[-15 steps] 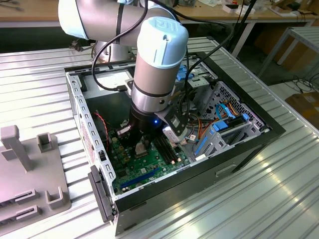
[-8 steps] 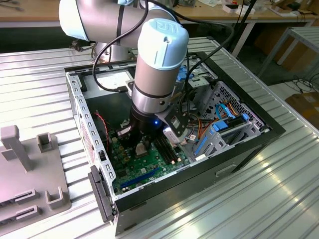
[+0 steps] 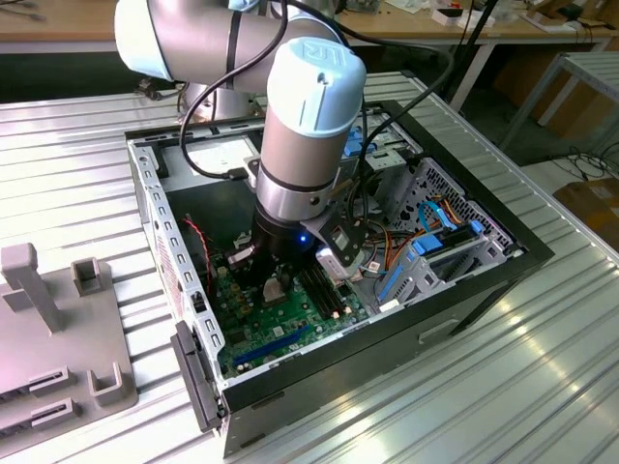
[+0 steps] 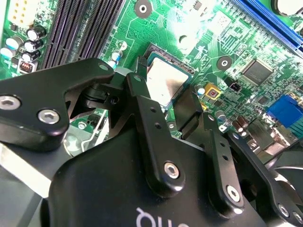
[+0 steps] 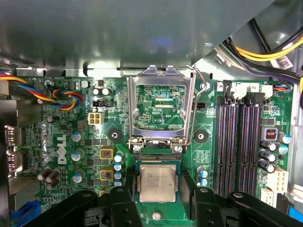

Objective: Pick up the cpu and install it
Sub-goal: 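Place the cpu into insertion slot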

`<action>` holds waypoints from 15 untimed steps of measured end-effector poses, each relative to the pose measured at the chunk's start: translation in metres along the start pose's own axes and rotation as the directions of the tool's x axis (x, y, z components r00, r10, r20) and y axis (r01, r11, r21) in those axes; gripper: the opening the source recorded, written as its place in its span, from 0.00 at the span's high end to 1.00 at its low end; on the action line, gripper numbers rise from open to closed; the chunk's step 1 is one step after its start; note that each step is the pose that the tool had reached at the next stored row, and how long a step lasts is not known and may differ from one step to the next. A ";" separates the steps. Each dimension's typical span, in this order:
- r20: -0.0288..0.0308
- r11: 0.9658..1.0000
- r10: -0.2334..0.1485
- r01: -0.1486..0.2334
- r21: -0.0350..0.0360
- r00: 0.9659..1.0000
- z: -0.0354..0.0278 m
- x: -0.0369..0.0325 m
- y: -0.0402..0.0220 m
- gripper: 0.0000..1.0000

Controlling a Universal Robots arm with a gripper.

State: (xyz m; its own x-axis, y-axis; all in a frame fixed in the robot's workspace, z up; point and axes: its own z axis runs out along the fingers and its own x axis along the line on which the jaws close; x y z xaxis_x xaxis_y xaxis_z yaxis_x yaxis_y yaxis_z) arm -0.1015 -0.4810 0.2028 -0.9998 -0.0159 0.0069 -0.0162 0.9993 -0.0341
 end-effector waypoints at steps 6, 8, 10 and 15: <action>0.000 1.000 0.000 0.000 0.000 1.000 0.0024 0.0000 0.0000 0.53; 0.000 1.000 0.000 0.000 0.000 1.000 0.0031 0.0000 0.0000 0.53; 0.000 1.000 0.000 0.000 0.000 1.000 0.0037 0.0000 0.0000 0.53; 0.000 1.000 0.000 0.000 0.000 1.000 0.0043 0.0000 0.0000 0.53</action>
State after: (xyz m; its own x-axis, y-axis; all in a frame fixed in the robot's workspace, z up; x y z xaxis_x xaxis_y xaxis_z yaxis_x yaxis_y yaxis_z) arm -0.1015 -0.4811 0.1985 -0.9998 -0.0160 0.0072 -0.0162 0.9993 -0.0337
